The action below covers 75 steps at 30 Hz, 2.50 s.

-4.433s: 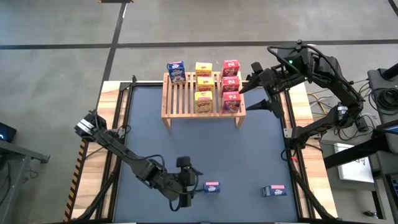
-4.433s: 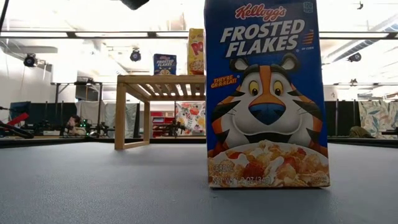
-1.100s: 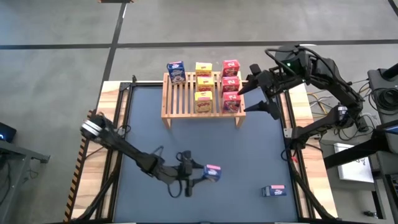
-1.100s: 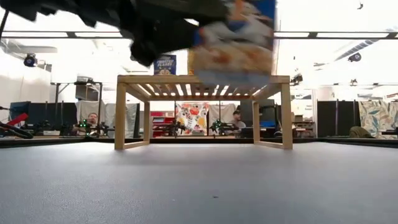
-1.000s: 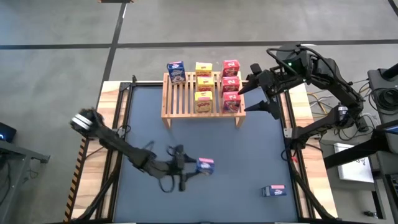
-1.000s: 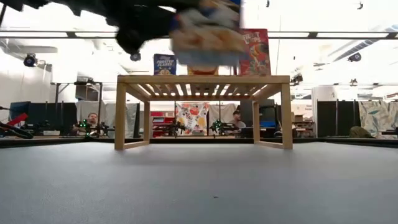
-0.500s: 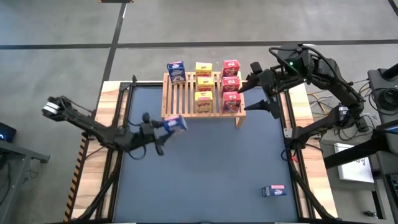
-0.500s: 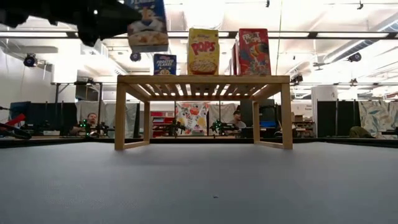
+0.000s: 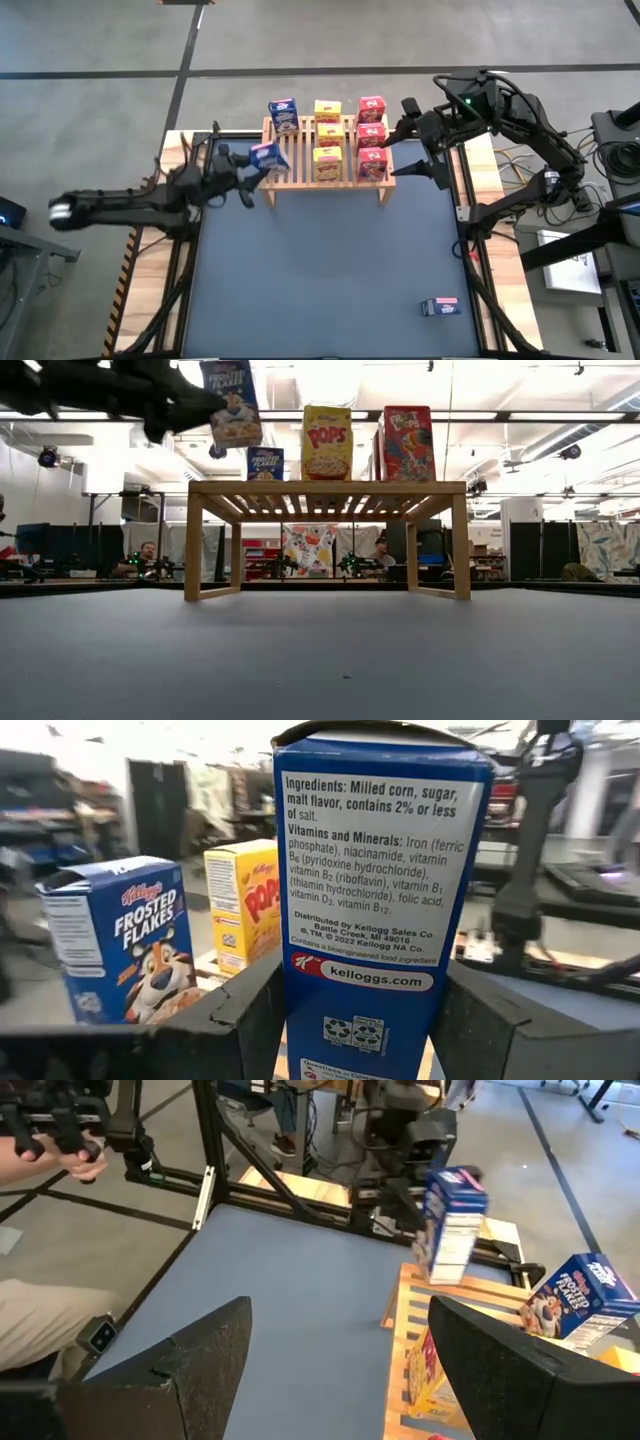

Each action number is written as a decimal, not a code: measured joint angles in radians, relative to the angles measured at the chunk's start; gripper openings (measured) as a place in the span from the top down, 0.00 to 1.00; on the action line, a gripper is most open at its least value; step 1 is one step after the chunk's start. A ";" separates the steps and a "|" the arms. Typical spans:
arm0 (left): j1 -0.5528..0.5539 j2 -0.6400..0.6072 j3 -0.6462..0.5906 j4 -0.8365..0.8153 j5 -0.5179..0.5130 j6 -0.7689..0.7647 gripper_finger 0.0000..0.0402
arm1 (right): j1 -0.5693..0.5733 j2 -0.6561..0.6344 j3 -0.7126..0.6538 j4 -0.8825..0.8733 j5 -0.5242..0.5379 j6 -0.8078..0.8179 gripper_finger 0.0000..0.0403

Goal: Stack cereal on shelf
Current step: Put the left blue cereal box on the shelf aligned with the other blue cereal box, then put the blue cereal box on the shelf aligned with the other blue cereal boxes

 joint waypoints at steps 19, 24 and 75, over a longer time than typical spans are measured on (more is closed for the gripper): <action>0.458 0.388 0.285 -0.184 0.622 0.085 0.53 | 0.000 0.000 -0.001 0.003 0.000 0.007 0.27; 0.464 0.469 0.309 -0.190 0.621 0.141 0.53 | 0.000 0.000 -0.001 -0.007 0.000 0.015 0.27; 0.552 0.365 0.360 -0.503 0.640 0.182 0.27 | 0.000 0.001 -0.047 0.001 0.019 0.026 0.27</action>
